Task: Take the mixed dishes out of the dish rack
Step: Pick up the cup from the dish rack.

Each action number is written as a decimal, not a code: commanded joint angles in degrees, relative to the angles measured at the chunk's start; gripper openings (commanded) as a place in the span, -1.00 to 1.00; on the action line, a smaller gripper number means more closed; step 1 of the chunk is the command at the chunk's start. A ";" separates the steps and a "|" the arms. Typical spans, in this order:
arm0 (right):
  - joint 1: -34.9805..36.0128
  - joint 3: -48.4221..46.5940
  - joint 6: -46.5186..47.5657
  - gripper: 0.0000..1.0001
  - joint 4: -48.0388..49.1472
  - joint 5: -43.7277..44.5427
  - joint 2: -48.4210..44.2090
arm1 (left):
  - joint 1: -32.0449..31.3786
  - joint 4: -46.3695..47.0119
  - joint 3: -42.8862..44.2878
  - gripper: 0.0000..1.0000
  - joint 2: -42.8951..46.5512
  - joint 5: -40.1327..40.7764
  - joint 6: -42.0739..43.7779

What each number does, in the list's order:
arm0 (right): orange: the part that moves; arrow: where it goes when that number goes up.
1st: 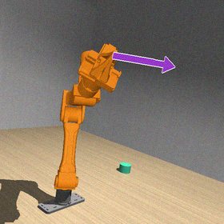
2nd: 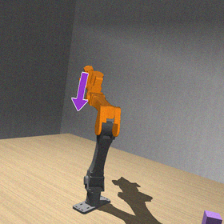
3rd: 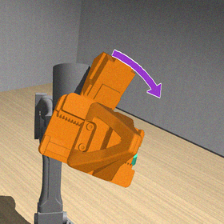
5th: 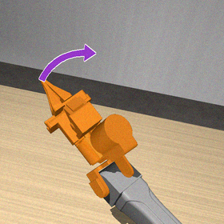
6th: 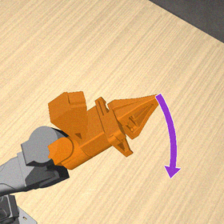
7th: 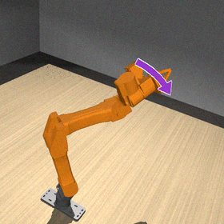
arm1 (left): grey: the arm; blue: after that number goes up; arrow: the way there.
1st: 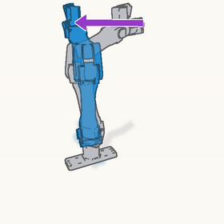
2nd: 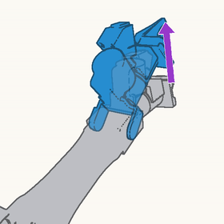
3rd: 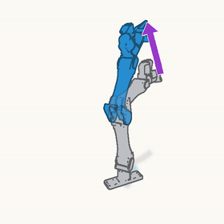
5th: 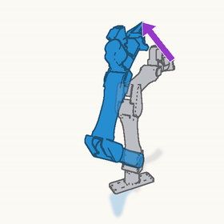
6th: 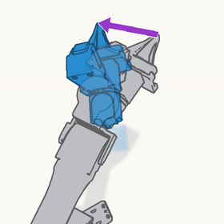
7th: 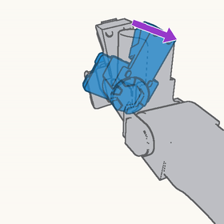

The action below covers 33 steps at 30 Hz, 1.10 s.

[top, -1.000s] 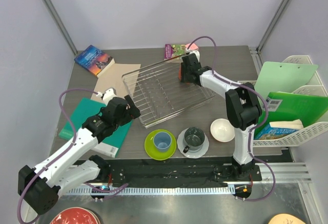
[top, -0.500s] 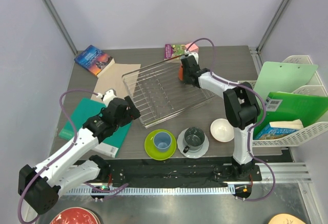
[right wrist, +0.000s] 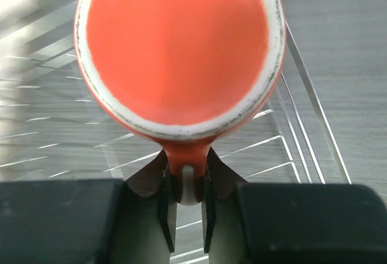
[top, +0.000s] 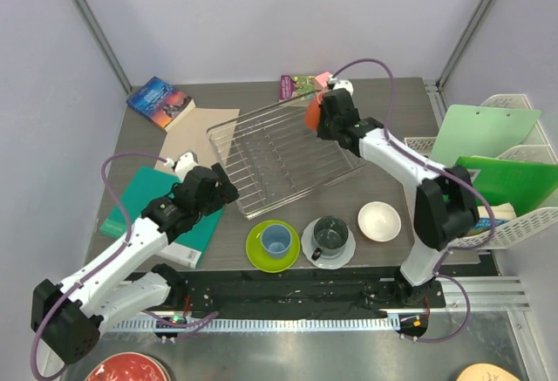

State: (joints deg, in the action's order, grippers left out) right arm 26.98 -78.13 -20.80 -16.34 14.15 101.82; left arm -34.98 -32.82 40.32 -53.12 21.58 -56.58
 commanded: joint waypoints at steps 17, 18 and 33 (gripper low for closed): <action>5.17 30.49 -33.87 -0.98 50.26 -27.07 -35.46 | -0.09 26.78 1.44 1.00 7.33 -8.56 -0.40; 5.97 31.19 -33.09 -0.98 50.35 -27.25 -35.99 | -0.09 29.63 1.08 1.00 7.68 -10.58 0.23; 17.67 36.29 -30.27 -0.98 50.53 -25.75 -39.68 | -0.09 48.28 0.47 0.97 -0.05 -22.47 -2.84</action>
State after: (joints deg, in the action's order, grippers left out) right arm 43.35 -41.80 -51.31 23.59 -10.44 65.23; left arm -35.00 10.04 41.39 -53.47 0.51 -58.72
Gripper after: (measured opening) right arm 0.215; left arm 0.995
